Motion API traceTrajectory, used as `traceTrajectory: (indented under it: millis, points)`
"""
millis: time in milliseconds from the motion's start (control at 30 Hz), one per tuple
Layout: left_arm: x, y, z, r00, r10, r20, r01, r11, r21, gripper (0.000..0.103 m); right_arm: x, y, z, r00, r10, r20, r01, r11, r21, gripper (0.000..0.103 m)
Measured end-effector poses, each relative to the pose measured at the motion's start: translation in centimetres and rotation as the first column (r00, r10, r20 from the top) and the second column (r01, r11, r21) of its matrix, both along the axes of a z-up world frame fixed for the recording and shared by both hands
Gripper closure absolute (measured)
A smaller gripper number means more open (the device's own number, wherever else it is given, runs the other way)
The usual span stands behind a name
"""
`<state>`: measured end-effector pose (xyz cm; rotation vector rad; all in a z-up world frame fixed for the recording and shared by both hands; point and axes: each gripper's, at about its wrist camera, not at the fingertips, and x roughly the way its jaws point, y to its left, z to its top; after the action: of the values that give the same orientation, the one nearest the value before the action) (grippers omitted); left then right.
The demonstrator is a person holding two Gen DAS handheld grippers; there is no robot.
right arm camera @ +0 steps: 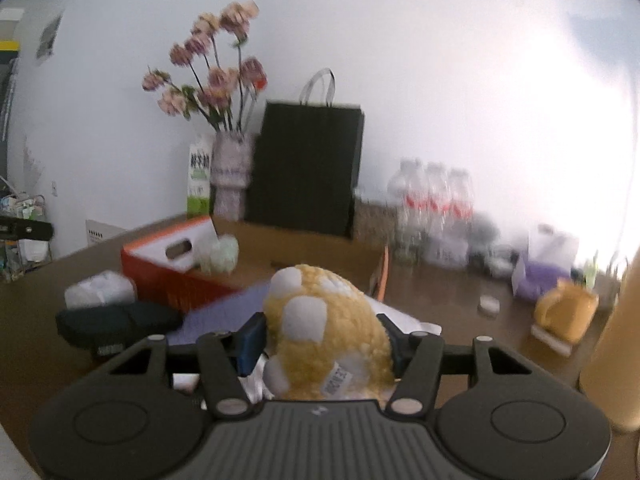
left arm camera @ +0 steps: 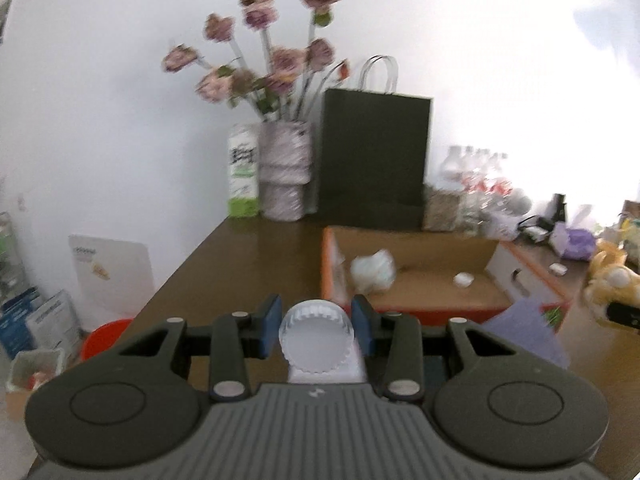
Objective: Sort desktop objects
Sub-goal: 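Carry the cap and plush toy into the box and open both grippers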
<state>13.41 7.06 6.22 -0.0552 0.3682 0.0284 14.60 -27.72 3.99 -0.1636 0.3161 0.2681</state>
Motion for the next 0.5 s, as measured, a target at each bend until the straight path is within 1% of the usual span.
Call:
traceTrajectory:
  millis: [133, 200, 267, 367, 433, 500]
  points:
    - [2.8, -2.0, 2.7, 0.996, -0.086, 0.002, 0.086, 0.996, -0.015, 0.064, 1.5, 1.3, 2.9, 0.997, 0.044, 0.064, -0.042, 0.999, -0.022, 0.046]
    - [4.6, -3.1, 3.9, 0.993, -0.115, -0.006, 0.115, 0.993, -0.016, 0.064, 2.9, 2.1, 4.2, 0.996, 0.060, 0.073, -0.057, 0.998, -0.035, 0.046]
    - [6.8, -4.3, 4.9, 0.990, -0.142, -0.026, 0.141, 0.990, -0.014, 0.064, 4.7, 2.8, 5.4, 0.995, 0.080, 0.064, -0.078, 0.996, -0.039, 0.046]
    - [10.3, -6.1, 5.4, 0.985, -0.158, -0.072, 0.159, 0.987, 0.008, 0.064, 7.5, 4.0, 6.7, 0.993, 0.113, 0.035, -0.111, 0.992, -0.056, 0.046]
    - [12.8, -7.3, 5.0, 0.981, -0.153, -0.118, 0.156, 0.988, 0.019, 0.064, 9.4, 4.8, 7.1, 0.992, 0.123, 0.012, -0.121, 0.990, -0.073, 0.046]
    - [15.1, -8.0, 4.3, 0.973, -0.154, -0.169, 0.157, 0.988, 0.007, 0.064, 11.8, 5.4, 7.1, 0.992, 0.126, -0.031, -0.128, 0.988, -0.082, 0.046]
